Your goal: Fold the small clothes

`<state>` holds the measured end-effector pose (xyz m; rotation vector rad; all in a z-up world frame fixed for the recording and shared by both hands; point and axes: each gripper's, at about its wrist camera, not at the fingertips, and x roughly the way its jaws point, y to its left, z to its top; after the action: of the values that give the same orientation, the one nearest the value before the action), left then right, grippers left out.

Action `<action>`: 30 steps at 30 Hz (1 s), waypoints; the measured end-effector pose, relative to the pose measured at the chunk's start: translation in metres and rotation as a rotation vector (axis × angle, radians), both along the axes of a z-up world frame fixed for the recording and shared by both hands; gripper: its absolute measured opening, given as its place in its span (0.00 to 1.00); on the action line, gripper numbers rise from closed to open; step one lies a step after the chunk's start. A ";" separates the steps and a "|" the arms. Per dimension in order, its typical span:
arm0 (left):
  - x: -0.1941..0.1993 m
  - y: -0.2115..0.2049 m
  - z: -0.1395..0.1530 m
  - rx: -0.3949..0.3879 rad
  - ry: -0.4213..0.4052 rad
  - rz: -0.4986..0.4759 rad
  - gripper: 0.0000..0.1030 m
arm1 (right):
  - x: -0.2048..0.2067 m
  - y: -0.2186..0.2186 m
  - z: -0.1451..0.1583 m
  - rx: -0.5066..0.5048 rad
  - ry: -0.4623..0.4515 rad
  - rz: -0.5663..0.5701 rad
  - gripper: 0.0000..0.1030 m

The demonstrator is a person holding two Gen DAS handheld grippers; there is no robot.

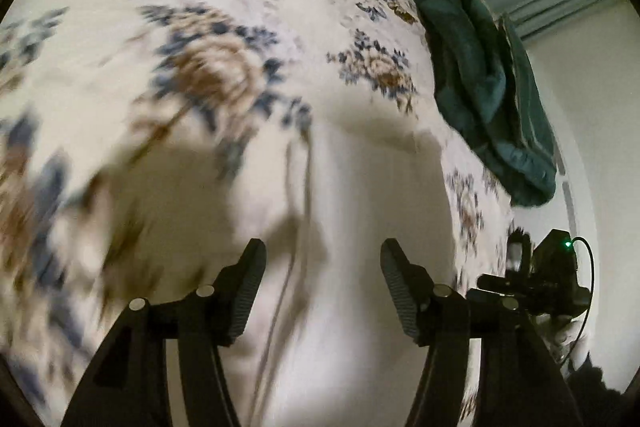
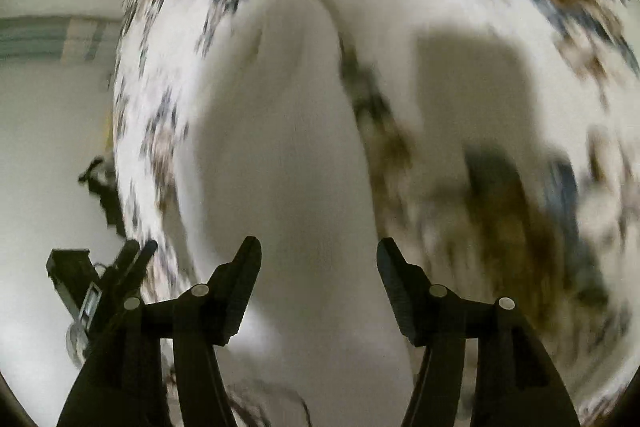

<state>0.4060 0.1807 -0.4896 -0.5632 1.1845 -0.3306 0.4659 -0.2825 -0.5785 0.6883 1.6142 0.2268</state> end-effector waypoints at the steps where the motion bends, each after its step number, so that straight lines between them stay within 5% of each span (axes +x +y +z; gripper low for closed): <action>1: -0.020 0.002 0.005 0.018 0.009 0.003 0.55 | -0.020 -0.003 0.001 0.010 0.019 0.005 0.61; 6: -0.124 0.001 -0.001 0.058 0.127 0.027 0.59 | -0.153 -0.017 -0.023 0.014 0.187 0.007 0.61; 12: -0.209 -0.020 -0.051 0.096 0.295 0.036 0.59 | -0.262 -0.005 -0.087 0.054 0.335 -0.063 0.60; 13: -0.218 -0.023 -0.058 0.101 0.312 0.035 0.59 | -0.272 0.000 -0.093 0.086 0.325 -0.087 0.56; 15: -0.230 -0.030 -0.066 0.109 0.324 0.030 0.59 | -0.283 0.008 -0.096 0.077 0.309 -0.090 0.05; 21: -0.245 -0.037 -0.057 0.136 0.276 0.050 0.57 | -0.313 0.021 -0.060 -0.024 0.227 -0.112 0.03; 23: -0.246 -0.039 -0.055 0.160 0.266 0.042 0.03 | -0.321 0.026 -0.056 -0.027 0.215 -0.097 0.03; 30: -0.248 -0.005 -0.039 0.128 0.199 0.134 0.02 | -0.317 0.048 -0.052 -0.042 0.199 -0.056 0.03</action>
<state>0.1575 0.1756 -0.5290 -0.5698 1.3418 -0.0852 0.1491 -0.2345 -0.6306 0.7411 1.7808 0.0847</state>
